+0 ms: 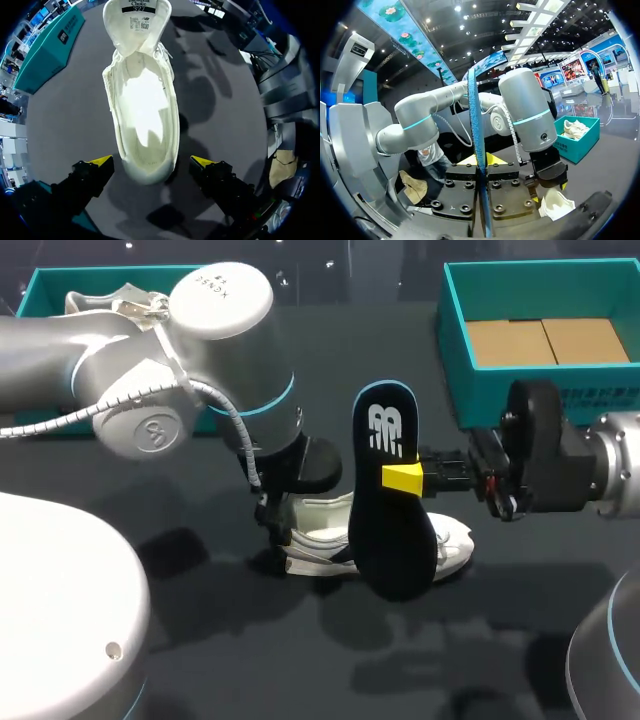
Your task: Take the shoe out of the shoebox, open the shoe tongue, remove and reinsert the insole, then place the shoe into the shoebox
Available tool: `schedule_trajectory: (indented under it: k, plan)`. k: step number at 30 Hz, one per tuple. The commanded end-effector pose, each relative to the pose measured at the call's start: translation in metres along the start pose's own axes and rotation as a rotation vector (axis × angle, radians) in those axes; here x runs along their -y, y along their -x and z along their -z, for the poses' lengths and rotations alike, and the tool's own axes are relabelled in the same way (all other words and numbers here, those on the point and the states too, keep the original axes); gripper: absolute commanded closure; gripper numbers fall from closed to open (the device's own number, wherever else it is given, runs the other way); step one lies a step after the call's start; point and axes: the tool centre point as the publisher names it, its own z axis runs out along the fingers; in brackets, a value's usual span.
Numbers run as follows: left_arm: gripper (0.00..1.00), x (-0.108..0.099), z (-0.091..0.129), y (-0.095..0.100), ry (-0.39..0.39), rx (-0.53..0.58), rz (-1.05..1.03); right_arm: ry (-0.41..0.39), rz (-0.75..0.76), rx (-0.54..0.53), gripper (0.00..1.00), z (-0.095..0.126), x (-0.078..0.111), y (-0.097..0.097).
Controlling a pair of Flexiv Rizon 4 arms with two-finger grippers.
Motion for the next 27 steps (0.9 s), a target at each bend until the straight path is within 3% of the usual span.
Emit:
schedule_trajectory:
  k: [1, 10, 27]
  plan:
    - [0.0, 0.005, 0.008, 0.004, -0.003, -0.017, -0.002, 0.0, -0.001, 0.001, 1.0, -0.002, 0.0, 0.0]
    - [0.0, 0.028, 0.019, 0.022, -0.004, -0.004, -0.03, 0.0, -0.001, 0.001, 1.0, -0.002, 0.0, 0.0]
    - [0.0, 0.067, 0.001, 0.051, -0.009, 0.017, -0.017, 0.0, -0.001, 0.001, 1.0, -0.002, 0.0, 0.0]
